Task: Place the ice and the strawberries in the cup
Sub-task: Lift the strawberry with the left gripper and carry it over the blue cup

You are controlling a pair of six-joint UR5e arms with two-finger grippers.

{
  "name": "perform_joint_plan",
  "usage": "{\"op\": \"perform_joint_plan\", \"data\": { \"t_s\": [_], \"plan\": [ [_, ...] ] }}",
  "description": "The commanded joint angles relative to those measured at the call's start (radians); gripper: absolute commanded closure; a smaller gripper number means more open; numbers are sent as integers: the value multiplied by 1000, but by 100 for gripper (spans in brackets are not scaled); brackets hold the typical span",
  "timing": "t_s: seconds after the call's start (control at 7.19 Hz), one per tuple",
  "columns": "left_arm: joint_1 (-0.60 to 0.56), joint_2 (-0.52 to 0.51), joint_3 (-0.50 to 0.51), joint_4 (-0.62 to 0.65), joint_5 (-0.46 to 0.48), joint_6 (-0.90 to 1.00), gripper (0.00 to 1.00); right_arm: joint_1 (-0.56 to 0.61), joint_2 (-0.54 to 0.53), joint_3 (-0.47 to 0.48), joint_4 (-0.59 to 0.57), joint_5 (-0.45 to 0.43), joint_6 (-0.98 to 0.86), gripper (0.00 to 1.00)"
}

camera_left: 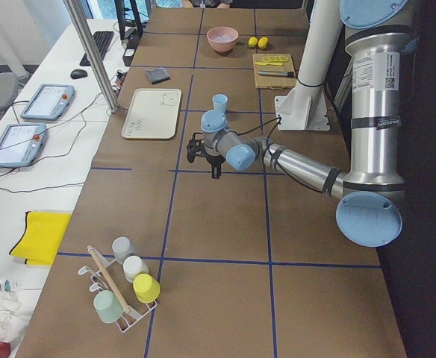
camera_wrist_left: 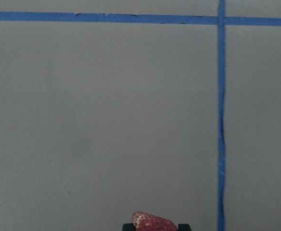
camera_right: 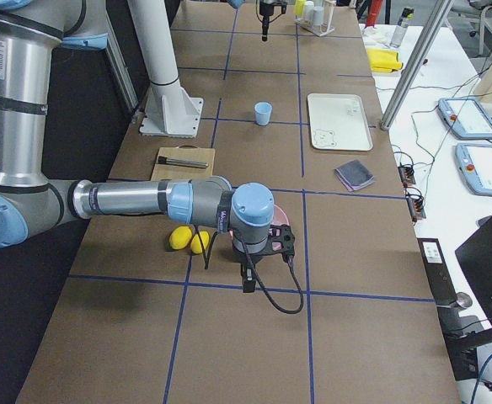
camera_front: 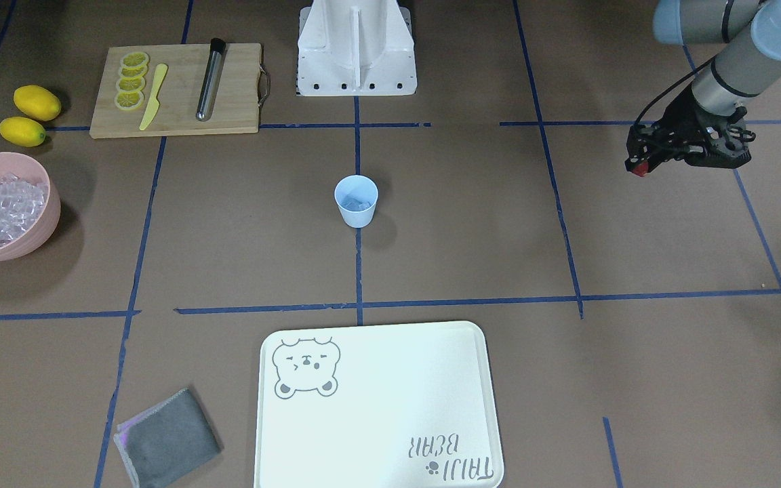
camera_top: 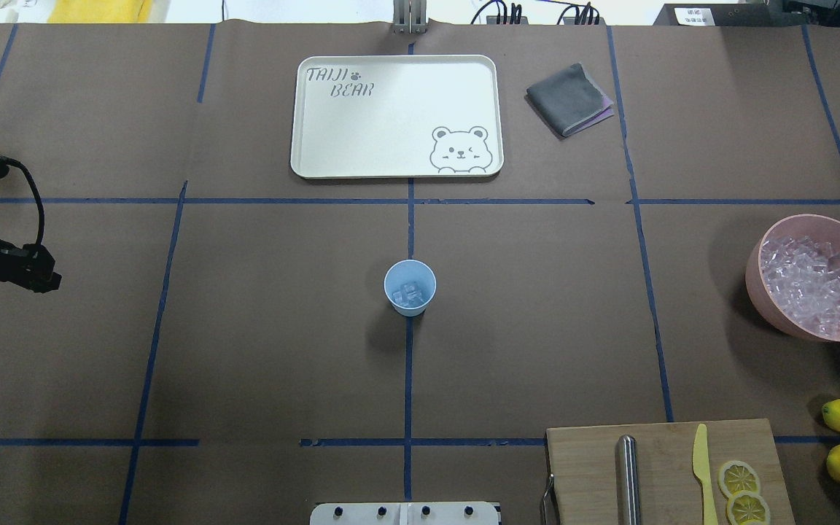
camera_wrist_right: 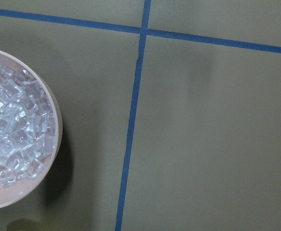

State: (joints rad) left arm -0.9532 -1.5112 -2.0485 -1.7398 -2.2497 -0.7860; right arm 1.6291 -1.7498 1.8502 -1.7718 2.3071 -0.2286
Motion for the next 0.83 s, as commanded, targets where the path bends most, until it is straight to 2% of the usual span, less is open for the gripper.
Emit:
{"op": "perform_joint_plan", "data": {
  "t_s": [0.0, 0.14, 0.42, 0.56, 0.7],
  "plan": [
    [-18, -27, -149, 225, 4, 73, 100, 0, 1, 0, 0, 0, 0, 0],
    [-12, -70, -159, 233, 12, 74, 100, 0, 1, 0, 0, 0, 0, 0],
    [64, -226, -148, 261, 109, 62, 98, 0, 0, 3, 0, 2, 2, 0],
    [130, -335, -147, 349, 137, 39, 98, 0, 0, 4, 0, 2, 2, 0],
    [204, -434, -139, 450, 203, -13, 97, 0, 0, 3, 0, 2, 2, 0]
  ]
}}
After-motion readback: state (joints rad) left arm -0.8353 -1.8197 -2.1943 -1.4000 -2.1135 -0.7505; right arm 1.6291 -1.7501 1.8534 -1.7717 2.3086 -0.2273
